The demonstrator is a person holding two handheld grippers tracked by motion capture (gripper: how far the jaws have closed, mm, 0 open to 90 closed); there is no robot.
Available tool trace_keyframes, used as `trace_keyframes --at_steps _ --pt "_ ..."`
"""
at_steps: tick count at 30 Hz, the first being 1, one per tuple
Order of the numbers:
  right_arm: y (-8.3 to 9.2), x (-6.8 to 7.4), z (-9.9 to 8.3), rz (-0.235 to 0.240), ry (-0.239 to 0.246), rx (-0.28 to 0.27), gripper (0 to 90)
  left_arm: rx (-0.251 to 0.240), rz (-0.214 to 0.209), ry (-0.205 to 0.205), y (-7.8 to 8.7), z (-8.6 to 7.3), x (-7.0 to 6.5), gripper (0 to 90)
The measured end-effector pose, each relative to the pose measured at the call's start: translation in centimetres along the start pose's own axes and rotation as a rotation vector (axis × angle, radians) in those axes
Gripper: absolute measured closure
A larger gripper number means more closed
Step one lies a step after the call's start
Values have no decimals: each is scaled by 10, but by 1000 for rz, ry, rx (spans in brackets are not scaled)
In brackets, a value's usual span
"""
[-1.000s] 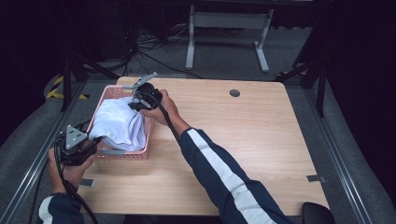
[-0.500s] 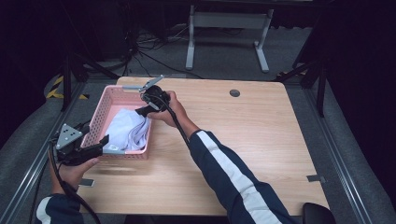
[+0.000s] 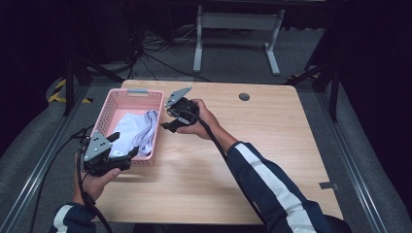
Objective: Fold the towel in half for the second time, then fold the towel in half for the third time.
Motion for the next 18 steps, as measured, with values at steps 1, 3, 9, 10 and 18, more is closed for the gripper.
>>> trace_keyframes --at_steps 1,3,9,10,18 --pt "7 1 -4 -2 2 1 366 0 -3 -17 -2 2 -6 229" --pt "22 2 -14 -18 10 10 358 -13 -40 -22 -4 6 -20 229" --pt "76 9 -63 -77 41 44 336 17 -162 -133 -16 8 -75 224" --pt "83 10 -70 -81 40 44 336 29 -188 -160 -21 5 -87 222" --pt "143 21 -154 -166 -19 87 320 163 -271 -283 -58 -26 -130 221"
Point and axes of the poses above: each handheld gripper's, and its own axes: y roughly backward along the jaws, z roughly out of its top, x roughly to its left, the point moved 9 cm from there along -y, roughly forward along the jaws, and after that the axes turned 7 degrees about y, right-handed, at the moved point
